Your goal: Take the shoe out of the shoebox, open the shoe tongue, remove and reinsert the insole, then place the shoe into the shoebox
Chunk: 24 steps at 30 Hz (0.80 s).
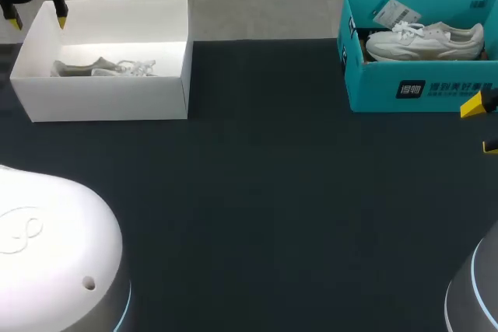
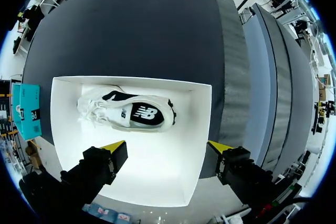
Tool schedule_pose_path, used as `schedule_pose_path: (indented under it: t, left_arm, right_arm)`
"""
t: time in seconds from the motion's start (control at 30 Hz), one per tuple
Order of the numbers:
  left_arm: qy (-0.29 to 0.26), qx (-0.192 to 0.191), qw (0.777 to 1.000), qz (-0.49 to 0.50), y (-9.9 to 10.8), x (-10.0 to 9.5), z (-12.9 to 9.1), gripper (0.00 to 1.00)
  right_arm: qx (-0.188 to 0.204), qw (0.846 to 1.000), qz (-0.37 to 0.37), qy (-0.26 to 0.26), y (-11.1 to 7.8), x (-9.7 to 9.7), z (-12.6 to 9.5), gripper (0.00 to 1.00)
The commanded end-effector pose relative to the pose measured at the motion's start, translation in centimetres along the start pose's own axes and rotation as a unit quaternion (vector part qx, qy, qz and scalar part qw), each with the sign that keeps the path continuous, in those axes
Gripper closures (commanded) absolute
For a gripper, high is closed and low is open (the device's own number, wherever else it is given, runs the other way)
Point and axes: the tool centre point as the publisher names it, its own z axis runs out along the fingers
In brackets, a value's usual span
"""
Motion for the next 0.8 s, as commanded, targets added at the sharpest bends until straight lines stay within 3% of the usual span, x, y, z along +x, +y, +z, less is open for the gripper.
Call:
schedule_pose_path:
  t: [0.03,0.8]
  left_arm:
    - [-0.032,-0.003,0.999,0.013,-1.90,0.03,-4.19,0.00]
    - [-0.032,-0.003,0.999,0.013,-1.90,0.03,-4.19,0.00]
  right_arm:
    - [-0.001,1.000,0.000,-0.001,-0.08,-0.01,0.06,0.00]
    - [-0.001,1.000,0.000,-0.001,-0.08,-0.01,0.06,0.00]
